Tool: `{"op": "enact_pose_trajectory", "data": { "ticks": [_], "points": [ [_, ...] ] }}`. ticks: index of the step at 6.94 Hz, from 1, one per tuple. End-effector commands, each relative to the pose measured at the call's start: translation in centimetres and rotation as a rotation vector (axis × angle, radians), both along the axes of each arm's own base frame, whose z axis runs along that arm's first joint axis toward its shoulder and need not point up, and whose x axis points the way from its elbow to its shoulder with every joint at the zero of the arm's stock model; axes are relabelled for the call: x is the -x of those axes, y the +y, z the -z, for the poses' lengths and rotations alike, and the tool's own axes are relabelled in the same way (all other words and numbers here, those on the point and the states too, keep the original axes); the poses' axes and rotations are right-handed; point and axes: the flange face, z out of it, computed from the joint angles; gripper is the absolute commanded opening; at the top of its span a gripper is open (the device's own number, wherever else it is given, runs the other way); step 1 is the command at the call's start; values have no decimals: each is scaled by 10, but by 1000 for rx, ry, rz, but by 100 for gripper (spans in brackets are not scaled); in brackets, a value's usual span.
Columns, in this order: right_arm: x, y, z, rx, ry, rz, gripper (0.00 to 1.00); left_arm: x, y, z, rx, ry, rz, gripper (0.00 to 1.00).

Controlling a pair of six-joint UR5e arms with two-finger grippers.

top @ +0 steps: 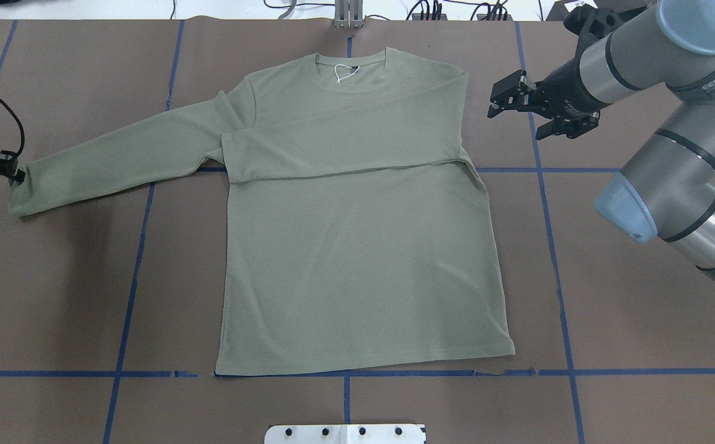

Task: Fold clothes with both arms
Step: 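Lower the left gripper onto the cuff of the other sleeve and grasp it, then carry the sleeve across the shirt toward the collar with the left gripper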

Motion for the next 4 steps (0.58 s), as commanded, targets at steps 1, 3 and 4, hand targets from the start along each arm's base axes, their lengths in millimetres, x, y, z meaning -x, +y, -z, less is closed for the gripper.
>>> {"op": "enact_pose_trajectory", "data": {
  "ticks": [1, 3, 4],
  "points": [
    [-2, 2, -4, 4, 3, 0, 100, -5, 0, 68, -16, 106, 8, 0],
    [-26, 8, -30, 19, 25, -14, 100, -16, -11, 184, 5, 232, 112, 0],
    [-47, 5, -49, 4, 50, -16, 100, -51, -12, 241, 44, 293, 125, 0]
  ]
}}
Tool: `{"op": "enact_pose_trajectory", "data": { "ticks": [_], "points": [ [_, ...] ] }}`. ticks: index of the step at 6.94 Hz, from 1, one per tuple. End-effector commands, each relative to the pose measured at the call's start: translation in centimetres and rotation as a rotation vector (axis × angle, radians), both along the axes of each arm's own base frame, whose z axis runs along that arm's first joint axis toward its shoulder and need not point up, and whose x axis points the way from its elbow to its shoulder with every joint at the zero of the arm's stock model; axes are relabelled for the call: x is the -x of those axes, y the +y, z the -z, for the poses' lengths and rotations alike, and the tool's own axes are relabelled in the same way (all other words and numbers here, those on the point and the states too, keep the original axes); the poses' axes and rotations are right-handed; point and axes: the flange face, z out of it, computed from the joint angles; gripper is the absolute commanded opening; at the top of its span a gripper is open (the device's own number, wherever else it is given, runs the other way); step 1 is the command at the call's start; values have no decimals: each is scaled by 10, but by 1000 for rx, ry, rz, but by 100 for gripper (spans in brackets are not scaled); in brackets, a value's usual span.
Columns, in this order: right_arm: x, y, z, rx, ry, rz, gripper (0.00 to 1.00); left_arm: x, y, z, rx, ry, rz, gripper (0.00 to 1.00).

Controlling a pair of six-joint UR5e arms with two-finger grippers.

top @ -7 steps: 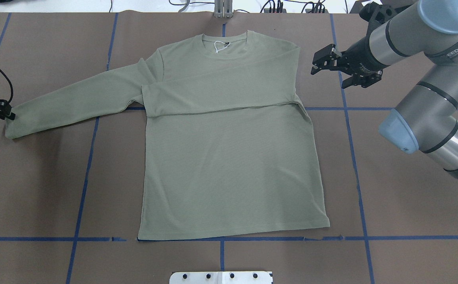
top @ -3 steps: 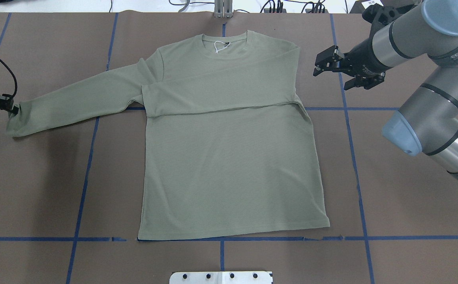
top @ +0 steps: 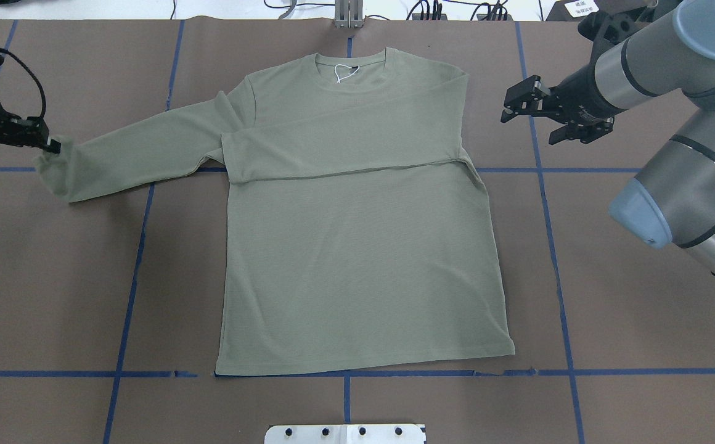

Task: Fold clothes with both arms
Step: 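Carry the sleeve across the shirt toward the collar with the left gripper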

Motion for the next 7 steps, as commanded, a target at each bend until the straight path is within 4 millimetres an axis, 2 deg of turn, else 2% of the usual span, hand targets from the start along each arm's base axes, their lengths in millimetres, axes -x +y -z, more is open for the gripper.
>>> {"op": "enact_pose_trajectory", "data": {
  "ticks": [1, 2, 3, 4, 5, 6, 7],
  "points": [
    [-46, 0, -45, -52, 67, 17, 100, -84, 4, 127, 79, 140, 3, 0],
    [-70, -1, -67, -81, 105, 25, 100, -144, 8, 196, 127, 194, 50, 0],
    [-90, -1, -85, -99, 137, 31, 100, -194, 16, 253, 162, 245, 96, 0],
    [-110, 1, -106, -121, 172, 46, 100, -224, 3, 300, 192, 280, 144, 0],
    [-134, 4, -126, -139, 197, 63, 100, -259, -15, 357, 236, 316, 198, 0],
    [-157, 4, -134, -158, 190, 81, 100, -322, -5, 403, 256, 330, 256, 0],
    [-174, 1, -143, -160, 179, 91, 100, -370, 27, 409, 240, 326, 274, 0]
  ]
}}
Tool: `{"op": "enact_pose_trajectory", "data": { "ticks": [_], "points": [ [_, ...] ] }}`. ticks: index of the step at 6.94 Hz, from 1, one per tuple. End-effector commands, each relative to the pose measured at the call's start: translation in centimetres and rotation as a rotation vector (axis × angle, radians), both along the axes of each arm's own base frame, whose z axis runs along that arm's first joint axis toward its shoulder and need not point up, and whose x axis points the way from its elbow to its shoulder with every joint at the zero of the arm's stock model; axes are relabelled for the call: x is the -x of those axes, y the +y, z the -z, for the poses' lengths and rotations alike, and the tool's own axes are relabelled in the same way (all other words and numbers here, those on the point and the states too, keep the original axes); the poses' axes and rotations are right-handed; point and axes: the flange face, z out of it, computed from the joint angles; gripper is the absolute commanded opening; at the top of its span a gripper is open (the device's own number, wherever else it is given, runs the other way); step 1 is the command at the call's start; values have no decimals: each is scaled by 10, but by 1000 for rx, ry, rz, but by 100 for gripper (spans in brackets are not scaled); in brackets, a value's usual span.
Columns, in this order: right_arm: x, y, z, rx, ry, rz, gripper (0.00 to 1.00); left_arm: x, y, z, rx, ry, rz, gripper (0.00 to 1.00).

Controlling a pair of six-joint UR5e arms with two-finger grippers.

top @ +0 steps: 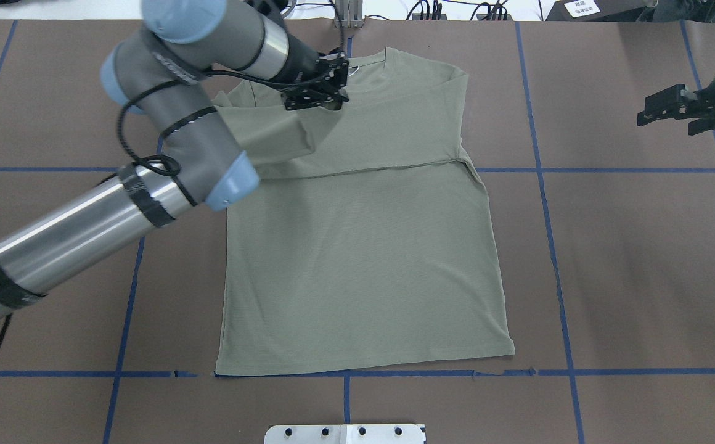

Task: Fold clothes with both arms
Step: 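Carry the sleeve across the shirt toward the collar with the left gripper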

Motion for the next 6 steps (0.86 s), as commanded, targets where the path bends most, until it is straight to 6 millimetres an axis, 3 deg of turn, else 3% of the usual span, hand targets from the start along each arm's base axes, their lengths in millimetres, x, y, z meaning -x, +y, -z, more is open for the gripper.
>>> {"op": "enact_pose_trajectory", "data": {
  "ticks": [1, 2, 3, 6],
  "points": [
    [-33, -2, -20, -12, -5, 22, 100, -95, 53, 53, -8, 11, 37, 0],
    [-36, -1, -25, -7, -2, 21, 100, -132, 68, 58, -18, -10, 73, 0],
    [-37, 2, -29, -1, 1, 20, 100, -146, 71, 46, -26, -4, 76, 0],
    [-40, 3, -29, 0, -4, 19, 100, -166, 56, 23, -46, -4, 144, 0]
  ]
}}
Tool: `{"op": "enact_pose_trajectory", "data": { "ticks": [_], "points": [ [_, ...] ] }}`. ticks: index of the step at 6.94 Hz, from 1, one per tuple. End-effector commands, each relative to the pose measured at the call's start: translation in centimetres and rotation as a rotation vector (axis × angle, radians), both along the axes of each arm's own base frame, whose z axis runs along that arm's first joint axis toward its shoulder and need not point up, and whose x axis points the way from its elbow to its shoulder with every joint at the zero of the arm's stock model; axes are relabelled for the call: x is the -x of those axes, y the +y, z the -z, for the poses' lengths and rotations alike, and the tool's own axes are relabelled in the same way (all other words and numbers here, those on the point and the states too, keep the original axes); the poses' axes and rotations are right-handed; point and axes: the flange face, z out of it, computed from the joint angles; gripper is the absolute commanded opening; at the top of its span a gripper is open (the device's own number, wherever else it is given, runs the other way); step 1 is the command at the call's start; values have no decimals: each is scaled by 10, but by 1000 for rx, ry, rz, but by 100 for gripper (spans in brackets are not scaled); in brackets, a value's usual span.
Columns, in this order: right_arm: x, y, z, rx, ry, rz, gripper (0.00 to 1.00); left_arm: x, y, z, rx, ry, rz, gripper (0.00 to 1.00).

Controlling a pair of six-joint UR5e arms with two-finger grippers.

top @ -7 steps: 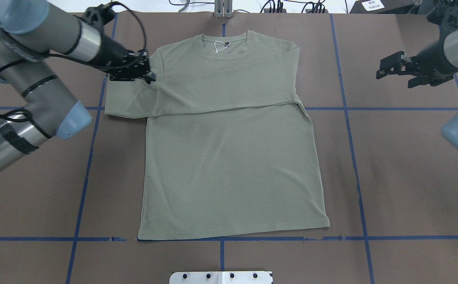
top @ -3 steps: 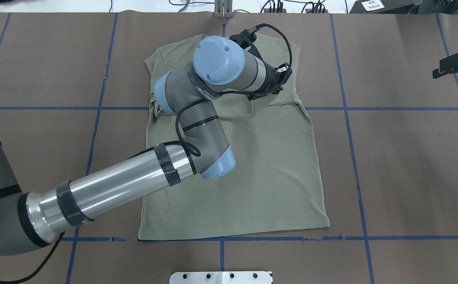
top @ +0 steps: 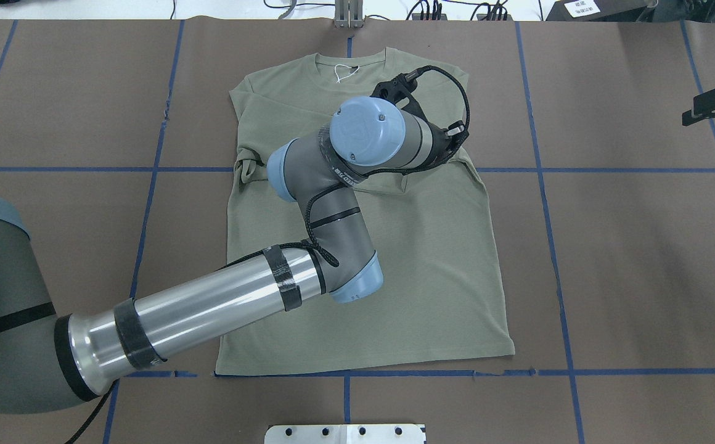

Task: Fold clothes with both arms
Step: 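Carry the sleeve across the shirt toward the collar with the left gripper, then release the sleeve near the collar and lift the left gripper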

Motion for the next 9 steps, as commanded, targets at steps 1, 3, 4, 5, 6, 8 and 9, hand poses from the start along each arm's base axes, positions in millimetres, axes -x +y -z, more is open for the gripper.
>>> {"op": "enact_pose_trajectory", "data": {
  "ticks": [1, 3, 4, 5, 6, 8, 9],
  "points": [
    [-1, 0, 1, -2, -4, 1, 100, -9, -9, -8, -23, 15, 46, 0],
    [-3, 1, 2, -3, -4, -2, 100, -5, -15, 18, -43, 40, 84, 0],
    [-3, 1, 2, -3, -4, -2, 100, -3, -17, 28, -51, 48, 104, 0],
    [-3, 2, 2, -3, -4, -2, 100, -3, -20, 33, -62, 57, 127, 6],
    [-3, 2, 2, -5, -5, -2, 100, -14, -25, 36, -50, 36, 125, 10],
    [-4, 6, -1, 1, -7, 0, 100, -24, -29, 31, -50, 38, 124, 22],
    [-4, 7, -1, 2, -8, 1, 100, -25, -29, 31, -50, 36, 124, 48]
  ]
}}
